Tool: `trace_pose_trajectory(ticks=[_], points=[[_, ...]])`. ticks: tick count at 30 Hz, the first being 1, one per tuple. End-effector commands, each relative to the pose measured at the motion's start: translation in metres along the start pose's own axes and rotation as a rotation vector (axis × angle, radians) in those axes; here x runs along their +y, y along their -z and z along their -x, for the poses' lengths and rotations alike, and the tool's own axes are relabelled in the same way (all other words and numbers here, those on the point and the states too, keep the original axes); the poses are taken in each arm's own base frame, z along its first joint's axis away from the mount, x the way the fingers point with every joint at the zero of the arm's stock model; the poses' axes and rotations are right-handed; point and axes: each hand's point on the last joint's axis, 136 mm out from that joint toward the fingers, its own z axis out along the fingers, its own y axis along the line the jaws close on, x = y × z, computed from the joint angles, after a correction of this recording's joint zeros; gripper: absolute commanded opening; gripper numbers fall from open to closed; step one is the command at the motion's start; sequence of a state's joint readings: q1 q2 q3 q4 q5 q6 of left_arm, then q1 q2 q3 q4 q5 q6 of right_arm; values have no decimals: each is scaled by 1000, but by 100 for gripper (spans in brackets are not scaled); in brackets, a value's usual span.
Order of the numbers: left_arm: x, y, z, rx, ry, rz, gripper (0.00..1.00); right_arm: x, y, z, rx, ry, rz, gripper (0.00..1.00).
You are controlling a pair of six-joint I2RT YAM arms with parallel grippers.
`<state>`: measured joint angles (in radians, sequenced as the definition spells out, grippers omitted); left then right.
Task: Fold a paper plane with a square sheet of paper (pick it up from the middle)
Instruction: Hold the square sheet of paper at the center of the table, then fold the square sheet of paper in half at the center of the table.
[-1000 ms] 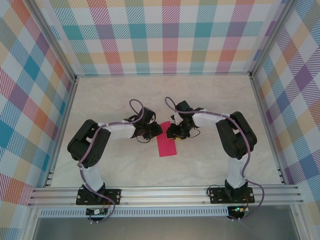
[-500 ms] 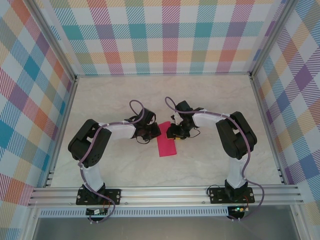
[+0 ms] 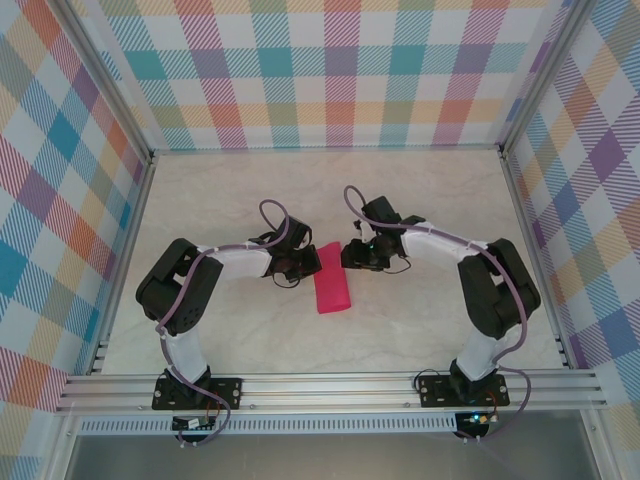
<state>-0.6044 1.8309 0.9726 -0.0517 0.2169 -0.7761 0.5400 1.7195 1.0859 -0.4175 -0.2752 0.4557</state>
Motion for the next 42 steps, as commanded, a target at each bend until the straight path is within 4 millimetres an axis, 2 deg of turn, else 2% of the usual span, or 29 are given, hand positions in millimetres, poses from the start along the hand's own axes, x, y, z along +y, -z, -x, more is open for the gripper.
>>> trace_pose_trajectory(ticks=[1, 3, 5, 10, 14, 18, 21, 24, 28, 31, 40, 42], points=[[42, -15, -27, 75, 4, 141, 8, 23, 0, -7, 31, 33, 136, 39], [43, -15, -28, 75, 4, 145, 8, 33, -4, -11, 64, 35, 208, 31], [43, -14, -28, 74, 5, 147, 8, 36, -7, -12, 82, 31, 237, 27], [46, -16, -29, 77, 7, 155, 8, 29, -26, -21, 148, 2, 246, 18], [50, -16, -30, 79, 9, 173, 8, 5, -40, -26, 172, -61, 191, 15], [54, -17, -31, 80, 13, 187, 7, -20, -46, -31, 174, -110, 137, 14], [55, -19, -32, 83, 15, 190, 7, -31, -50, -37, 192, -127, 109, 14], [55, -19, -32, 85, 15, 190, 7, -26, -47, -37, 196, -127, 130, 14], [55, -19, -32, 84, 15, 190, 7, 3, -21, -26, 138, -80, 232, 15], [54, -19, -31, 82, 16, 190, 7, 14, -11, -28, 139, -71, 280, 16], [55, -21, -31, 80, 22, 191, 7, -6, -31, -71, 262, -142, 270, 16], [54, -20, -31, 80, 20, 189, 7, -16, -35, -79, 282, -157, 224, 16]])
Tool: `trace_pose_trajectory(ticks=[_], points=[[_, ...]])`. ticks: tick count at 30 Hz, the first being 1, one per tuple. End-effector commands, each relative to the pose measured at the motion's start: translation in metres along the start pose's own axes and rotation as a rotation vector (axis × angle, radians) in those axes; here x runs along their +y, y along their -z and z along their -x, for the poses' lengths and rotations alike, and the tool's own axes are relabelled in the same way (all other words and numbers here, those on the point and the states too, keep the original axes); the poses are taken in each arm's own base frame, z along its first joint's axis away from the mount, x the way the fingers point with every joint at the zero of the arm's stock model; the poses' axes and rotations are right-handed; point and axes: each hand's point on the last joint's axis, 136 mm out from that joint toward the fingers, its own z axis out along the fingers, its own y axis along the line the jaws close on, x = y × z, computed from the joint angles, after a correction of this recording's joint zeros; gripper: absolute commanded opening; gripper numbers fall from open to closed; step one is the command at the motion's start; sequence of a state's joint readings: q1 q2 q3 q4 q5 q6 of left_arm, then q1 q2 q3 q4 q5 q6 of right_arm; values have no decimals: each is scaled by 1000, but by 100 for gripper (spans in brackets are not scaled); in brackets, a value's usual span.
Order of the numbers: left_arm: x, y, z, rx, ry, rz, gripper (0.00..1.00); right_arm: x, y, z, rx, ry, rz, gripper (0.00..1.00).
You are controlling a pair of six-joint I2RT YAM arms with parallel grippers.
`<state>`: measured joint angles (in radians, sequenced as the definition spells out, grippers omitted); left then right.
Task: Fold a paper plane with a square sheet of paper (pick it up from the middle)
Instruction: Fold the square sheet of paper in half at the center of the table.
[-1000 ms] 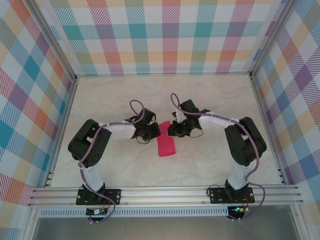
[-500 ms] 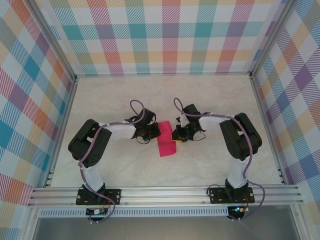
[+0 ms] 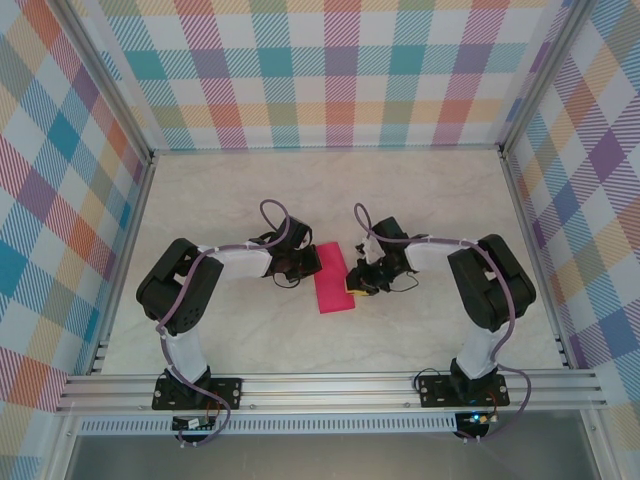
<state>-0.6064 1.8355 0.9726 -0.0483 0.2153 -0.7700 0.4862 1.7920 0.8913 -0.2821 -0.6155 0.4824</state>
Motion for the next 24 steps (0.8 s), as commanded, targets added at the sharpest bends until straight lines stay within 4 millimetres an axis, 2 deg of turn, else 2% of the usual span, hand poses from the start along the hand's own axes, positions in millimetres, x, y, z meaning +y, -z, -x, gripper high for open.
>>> trace_pose_trajectory(ticks=[1, 3, 7, 9, 12, 15, 19, 21, 24], points=[[53, -19, -31, 79, 29, 189, 7, -15, -6, -14, 49, -30, -49, 16], [53, -19, -31, 78, 30, 189, 7, -19, -2, -16, 47, -31, -93, 15], [52, -19, -31, 78, 30, 185, 7, 9, 10, -26, 43, 24, -24, 16], [51, -19, -30, 76, 29, 184, 7, 13, 11, -30, 47, 30, -14, 16], [50, -20, -30, 74, 28, 182, 7, 6, 3, -38, 74, 10, -14, 16], [50, -20, -30, 75, 28, 183, 7, -12, -9, -47, 105, -34, -51, 16], [50, -20, -30, 75, 27, 182, 6, -29, -11, -51, 110, -60, -123, 16], [49, -20, -30, 76, 27, 180, 6, -18, -4, -47, 86, -37, -103, 16], [49, -19, -30, 75, 27, 179, 6, 13, 15, -26, -5, 28, -57, 16]])
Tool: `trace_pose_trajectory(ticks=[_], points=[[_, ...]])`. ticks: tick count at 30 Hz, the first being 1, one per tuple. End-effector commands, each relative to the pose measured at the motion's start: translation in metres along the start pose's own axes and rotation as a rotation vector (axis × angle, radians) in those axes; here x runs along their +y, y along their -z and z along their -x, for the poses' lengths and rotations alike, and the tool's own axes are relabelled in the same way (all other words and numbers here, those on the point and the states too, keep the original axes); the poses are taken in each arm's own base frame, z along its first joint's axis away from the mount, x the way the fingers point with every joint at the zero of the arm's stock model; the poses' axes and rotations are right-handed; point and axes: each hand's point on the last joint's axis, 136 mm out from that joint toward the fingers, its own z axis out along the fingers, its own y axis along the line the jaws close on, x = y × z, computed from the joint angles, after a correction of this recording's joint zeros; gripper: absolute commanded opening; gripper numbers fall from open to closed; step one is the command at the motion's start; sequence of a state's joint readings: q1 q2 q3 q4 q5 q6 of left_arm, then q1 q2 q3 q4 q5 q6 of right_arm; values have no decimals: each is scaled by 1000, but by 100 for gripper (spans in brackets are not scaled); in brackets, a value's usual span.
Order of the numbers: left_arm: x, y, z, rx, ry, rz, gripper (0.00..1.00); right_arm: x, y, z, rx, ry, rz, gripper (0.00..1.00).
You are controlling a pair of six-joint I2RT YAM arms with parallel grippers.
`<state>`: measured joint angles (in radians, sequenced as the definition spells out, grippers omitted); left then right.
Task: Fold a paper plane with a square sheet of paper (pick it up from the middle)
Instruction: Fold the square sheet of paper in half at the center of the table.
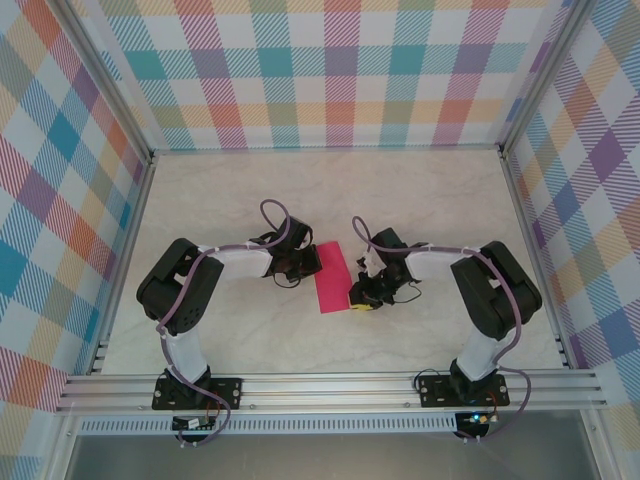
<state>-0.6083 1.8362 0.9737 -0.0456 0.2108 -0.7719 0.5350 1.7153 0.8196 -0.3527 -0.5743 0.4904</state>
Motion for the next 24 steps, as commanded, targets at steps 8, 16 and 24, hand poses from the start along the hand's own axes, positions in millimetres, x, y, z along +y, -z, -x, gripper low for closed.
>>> trace_pose_trajectory(ticks=[8, 16, 24], points=[[48, -18, -30, 80, 21, 177, 6, 43, 27, 83, -206, 98, -21, 17], [49, -18, -31, 87, 15, 182, 6, 26, 3, 127, -183, 33, -26, 16], [52, -18, -34, 98, 5, 193, 5, 33, 18, 136, -201, -18, 61, 16]])
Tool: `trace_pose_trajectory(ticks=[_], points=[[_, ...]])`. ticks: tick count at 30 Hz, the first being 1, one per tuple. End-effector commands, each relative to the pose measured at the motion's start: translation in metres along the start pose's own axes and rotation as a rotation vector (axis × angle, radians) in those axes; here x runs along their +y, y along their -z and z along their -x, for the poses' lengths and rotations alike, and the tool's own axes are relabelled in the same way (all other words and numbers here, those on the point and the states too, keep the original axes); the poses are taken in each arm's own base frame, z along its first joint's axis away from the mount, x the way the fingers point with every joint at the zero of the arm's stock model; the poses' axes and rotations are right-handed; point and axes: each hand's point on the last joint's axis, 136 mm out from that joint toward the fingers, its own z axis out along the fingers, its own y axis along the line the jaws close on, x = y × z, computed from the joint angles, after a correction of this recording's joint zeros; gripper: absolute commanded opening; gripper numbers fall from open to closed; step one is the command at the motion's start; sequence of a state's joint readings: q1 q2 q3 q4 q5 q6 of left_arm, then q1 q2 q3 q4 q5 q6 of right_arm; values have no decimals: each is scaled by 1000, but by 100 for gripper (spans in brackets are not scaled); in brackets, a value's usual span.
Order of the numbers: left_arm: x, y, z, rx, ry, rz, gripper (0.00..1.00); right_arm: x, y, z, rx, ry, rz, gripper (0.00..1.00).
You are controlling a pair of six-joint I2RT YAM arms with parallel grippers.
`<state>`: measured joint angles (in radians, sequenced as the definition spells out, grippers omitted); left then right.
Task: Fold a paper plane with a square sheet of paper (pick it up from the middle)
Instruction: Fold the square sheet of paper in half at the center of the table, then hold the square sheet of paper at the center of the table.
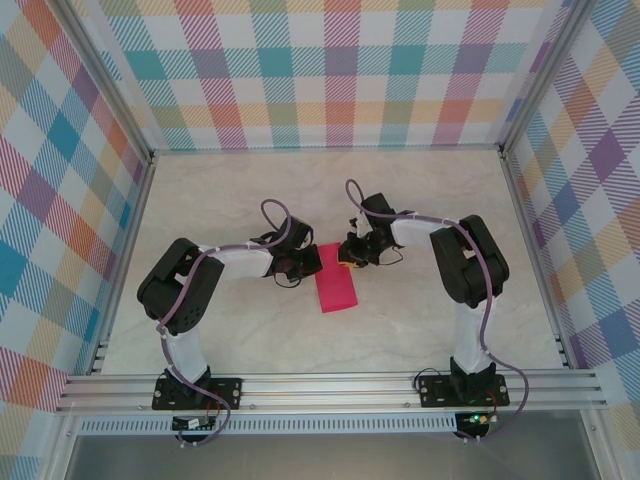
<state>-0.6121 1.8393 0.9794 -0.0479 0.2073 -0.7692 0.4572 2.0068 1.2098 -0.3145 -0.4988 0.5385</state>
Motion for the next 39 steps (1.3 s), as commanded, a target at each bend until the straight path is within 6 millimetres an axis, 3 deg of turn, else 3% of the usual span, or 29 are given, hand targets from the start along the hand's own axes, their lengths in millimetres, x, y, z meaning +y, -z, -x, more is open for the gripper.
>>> trace_pose_trajectory(ticks=[1, 4, 12, 17, 22, 24, 27, 34, 39], points=[[54, -18, -35, 100, 11, 192, 5, 31, 17, 11, -24, 15, 111, 16], [53, -18, -34, 99, 10, 191, 5, 43, 22, 23, -50, 34, 122, 16], [54, -19, -36, 108, 10, 194, 5, 3, -7, 41, -52, -15, -13, 16], [55, -19, -36, 110, 10, 197, 5, -13, -7, 49, -82, -51, -89, 15], [53, -18, -35, 108, 6, 196, 5, 25, 18, 53, -121, 7, 20, 16], [53, -18, -35, 108, 6, 197, 5, 33, 27, 48, -131, 24, 47, 16], [52, -18, -34, 104, 7, 196, 5, 28, 31, 31, -111, 12, 46, 16], [44, -16, -30, 95, 4, 174, 5, 7, 25, -24, 0, -5, 55, 15], [33, -14, -26, 88, -2, 145, 6, -7, 14, -44, 61, -5, 52, 14]])
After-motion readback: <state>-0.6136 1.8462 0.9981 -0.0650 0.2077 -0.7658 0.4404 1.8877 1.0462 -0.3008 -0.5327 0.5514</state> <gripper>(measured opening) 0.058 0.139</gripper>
